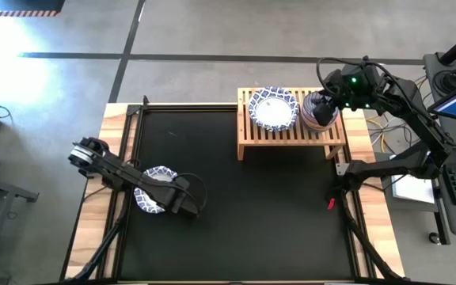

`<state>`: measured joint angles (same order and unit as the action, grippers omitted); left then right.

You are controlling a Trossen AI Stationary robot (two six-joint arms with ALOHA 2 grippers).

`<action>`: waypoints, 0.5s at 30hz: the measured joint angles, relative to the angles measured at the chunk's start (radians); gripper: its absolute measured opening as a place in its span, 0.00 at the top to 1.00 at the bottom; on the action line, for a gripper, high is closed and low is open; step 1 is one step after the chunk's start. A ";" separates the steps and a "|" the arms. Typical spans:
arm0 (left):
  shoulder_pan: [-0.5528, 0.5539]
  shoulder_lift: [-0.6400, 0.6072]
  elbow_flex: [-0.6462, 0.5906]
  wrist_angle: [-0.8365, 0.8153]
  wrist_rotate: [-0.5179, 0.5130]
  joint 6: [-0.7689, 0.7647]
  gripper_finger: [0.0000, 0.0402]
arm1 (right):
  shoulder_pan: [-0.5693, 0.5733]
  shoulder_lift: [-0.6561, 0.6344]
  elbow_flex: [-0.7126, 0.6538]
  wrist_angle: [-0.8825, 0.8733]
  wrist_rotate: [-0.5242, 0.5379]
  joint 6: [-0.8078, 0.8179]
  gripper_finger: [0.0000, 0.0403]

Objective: Place and stack bowls onto a shelf
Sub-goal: Stack the white bowl on top of the other white bowl on the shelf

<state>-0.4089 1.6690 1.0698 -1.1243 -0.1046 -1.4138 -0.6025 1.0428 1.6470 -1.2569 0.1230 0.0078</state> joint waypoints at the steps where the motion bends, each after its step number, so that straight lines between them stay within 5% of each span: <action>1: 0.000 -0.003 -0.019 0.029 0.000 -0.002 0.50 | 0.000 0.000 0.000 -0.003 0.000 0.000 0.57; 8: 0.000 -0.003 -0.086 0.147 -0.054 0.021 0.55 | 0.000 0.000 0.000 -0.004 0.000 0.000 0.57; 15: 0.000 -0.003 -0.086 0.152 -0.070 0.092 0.81 | 0.000 0.000 0.000 -0.004 0.000 -0.002 0.57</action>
<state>-0.4088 1.6658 0.9840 -0.9722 -0.1746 -1.3214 -0.6025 1.0431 1.6474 -1.2613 0.1234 0.0063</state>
